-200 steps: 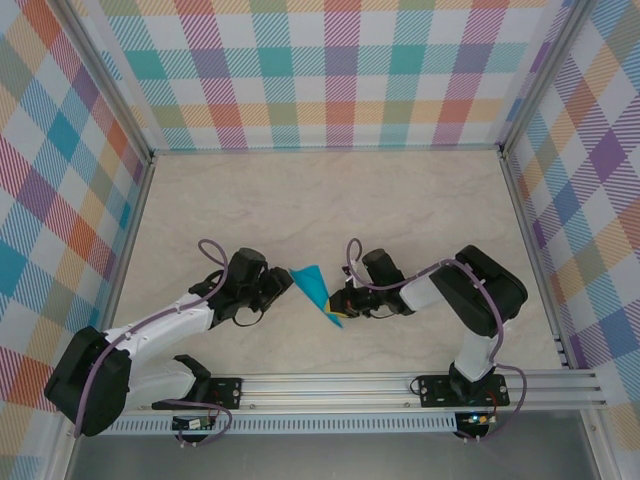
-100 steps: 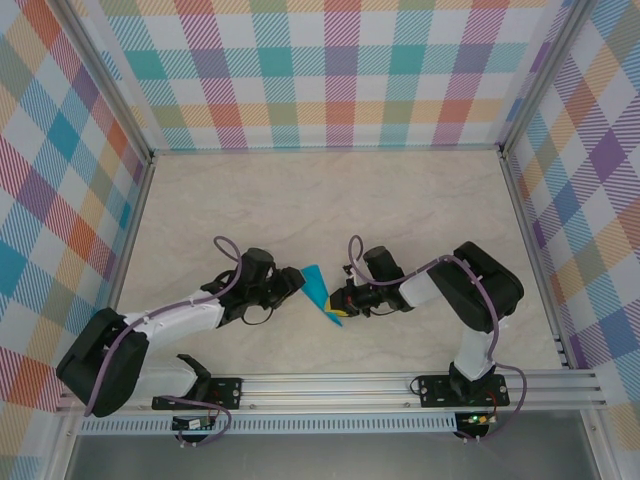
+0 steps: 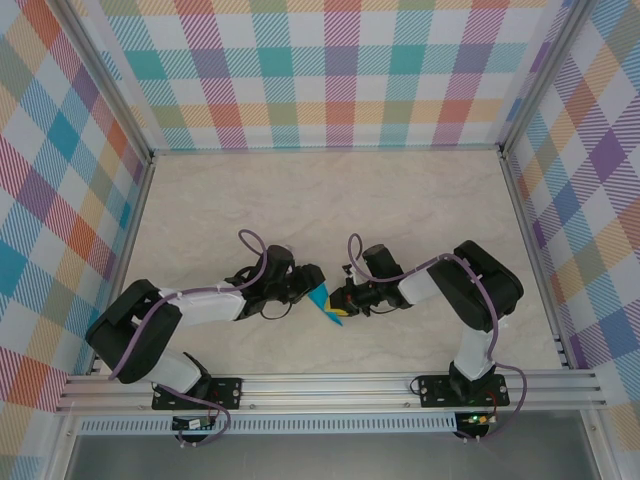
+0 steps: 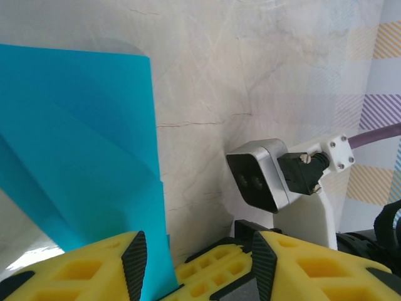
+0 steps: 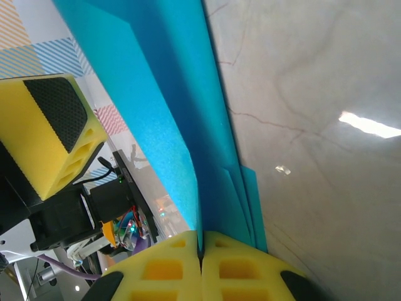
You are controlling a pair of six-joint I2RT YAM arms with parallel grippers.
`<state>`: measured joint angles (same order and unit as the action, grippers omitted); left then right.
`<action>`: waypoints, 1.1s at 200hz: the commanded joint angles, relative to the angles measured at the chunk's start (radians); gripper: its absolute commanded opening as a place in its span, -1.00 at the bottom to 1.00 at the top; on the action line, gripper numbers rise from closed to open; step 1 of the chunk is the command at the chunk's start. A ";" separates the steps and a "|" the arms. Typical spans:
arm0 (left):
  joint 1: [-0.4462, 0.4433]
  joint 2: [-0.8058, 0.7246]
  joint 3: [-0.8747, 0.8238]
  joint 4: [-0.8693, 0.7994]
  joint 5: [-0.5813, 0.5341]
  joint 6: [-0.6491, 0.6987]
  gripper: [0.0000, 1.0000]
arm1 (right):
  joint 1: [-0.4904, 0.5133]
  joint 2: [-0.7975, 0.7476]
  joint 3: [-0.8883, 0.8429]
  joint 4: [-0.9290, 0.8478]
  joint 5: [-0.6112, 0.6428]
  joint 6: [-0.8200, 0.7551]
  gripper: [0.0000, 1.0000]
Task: Fold a paper plane with a square sheet of paper (pick it up from the middle)
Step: Fold the wing for the fifth time at the center of the table.
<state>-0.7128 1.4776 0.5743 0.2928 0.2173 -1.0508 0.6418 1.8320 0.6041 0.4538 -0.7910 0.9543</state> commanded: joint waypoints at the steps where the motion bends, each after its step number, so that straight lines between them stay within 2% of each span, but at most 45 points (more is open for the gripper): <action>1: -0.017 0.016 0.027 0.068 0.014 0.006 0.02 | 0.004 0.062 -0.002 -0.081 0.116 -0.007 -0.89; 52: -0.025 0.063 0.050 0.078 0.031 0.021 0.04 | 0.002 0.061 0.006 -0.104 0.124 -0.016 -0.89; 148: -0.025 0.202 0.020 0.054 -0.032 -0.014 0.02 | 0.004 0.023 0.007 -0.138 0.162 -0.017 -0.79; 220: -0.025 0.199 0.016 0.027 -0.036 -0.007 0.02 | 0.006 -0.013 0.025 -0.210 0.173 -0.052 -0.74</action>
<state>-0.7261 1.6325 0.6067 0.3683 0.2241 -1.0622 0.6453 1.8057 0.6315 0.3634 -0.7532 0.9401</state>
